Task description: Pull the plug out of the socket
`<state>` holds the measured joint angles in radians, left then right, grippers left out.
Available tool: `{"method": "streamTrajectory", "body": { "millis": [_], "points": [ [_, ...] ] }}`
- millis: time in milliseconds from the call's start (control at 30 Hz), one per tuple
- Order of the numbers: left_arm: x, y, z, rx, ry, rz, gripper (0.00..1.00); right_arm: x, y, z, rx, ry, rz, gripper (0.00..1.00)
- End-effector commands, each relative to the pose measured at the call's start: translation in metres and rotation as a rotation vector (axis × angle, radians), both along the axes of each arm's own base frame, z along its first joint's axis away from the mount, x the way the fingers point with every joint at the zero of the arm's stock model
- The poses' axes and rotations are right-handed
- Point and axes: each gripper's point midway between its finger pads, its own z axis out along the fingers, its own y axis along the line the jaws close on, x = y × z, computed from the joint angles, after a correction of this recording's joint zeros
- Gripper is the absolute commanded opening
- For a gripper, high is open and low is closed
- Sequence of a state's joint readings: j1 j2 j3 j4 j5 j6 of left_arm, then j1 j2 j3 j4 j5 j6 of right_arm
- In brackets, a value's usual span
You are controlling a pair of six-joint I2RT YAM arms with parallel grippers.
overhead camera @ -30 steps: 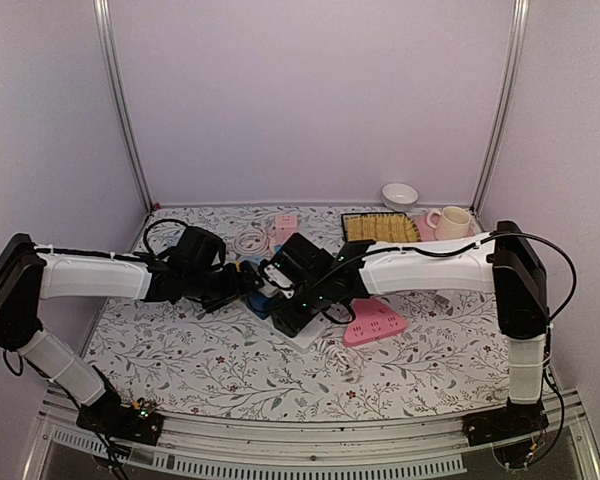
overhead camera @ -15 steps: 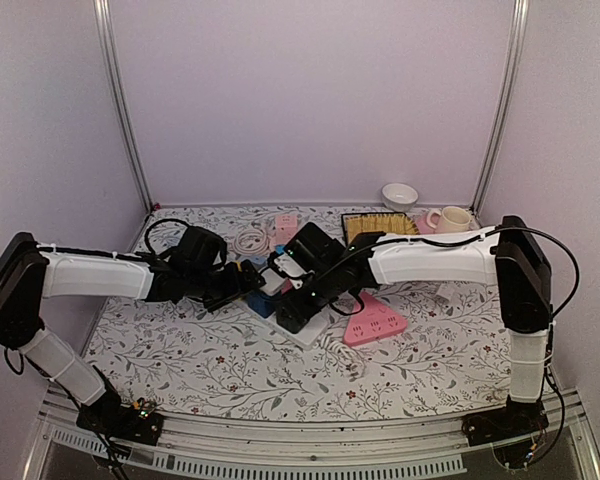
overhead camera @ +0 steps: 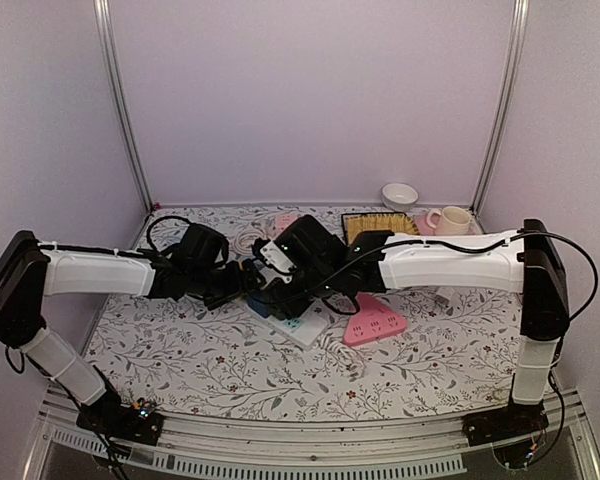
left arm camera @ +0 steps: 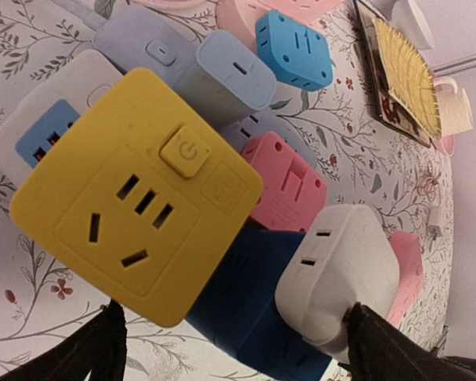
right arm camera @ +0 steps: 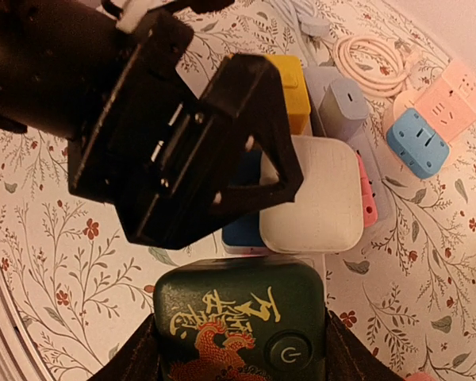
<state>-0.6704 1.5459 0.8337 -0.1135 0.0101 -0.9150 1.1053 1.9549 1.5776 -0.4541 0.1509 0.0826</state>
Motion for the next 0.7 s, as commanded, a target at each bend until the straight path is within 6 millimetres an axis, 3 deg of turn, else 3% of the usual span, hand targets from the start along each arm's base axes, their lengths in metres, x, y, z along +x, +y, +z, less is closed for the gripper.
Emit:
{"method": "streamTrajectory", "body": {
  "millis": [0,167,400,533,667],
  "points": [
    [-0.052,0.043,-0.073,0.269,0.242,-0.039,0.96,0.027,-0.001,0.051,0.131,-0.066,-0.047,0.35],
    [-0.048,0.04,-0.068,0.275,0.227,-0.049,0.97,0.061,-0.033,0.052,0.184,0.011,-0.159,0.35],
    [-0.033,0.03,-0.044,0.253,0.166,-0.064,0.97,0.118,-0.099,0.036,0.259,0.155,-0.37,0.35],
    [-0.023,0.021,-0.027,0.234,0.125,-0.086,0.97,0.137,-0.144,0.022,0.3,0.236,-0.503,0.35],
    [-0.014,0.012,-0.008,0.219,0.081,-0.104,0.96,0.143,-0.186,0.002,0.34,0.319,-0.608,0.35]
  ]
}}
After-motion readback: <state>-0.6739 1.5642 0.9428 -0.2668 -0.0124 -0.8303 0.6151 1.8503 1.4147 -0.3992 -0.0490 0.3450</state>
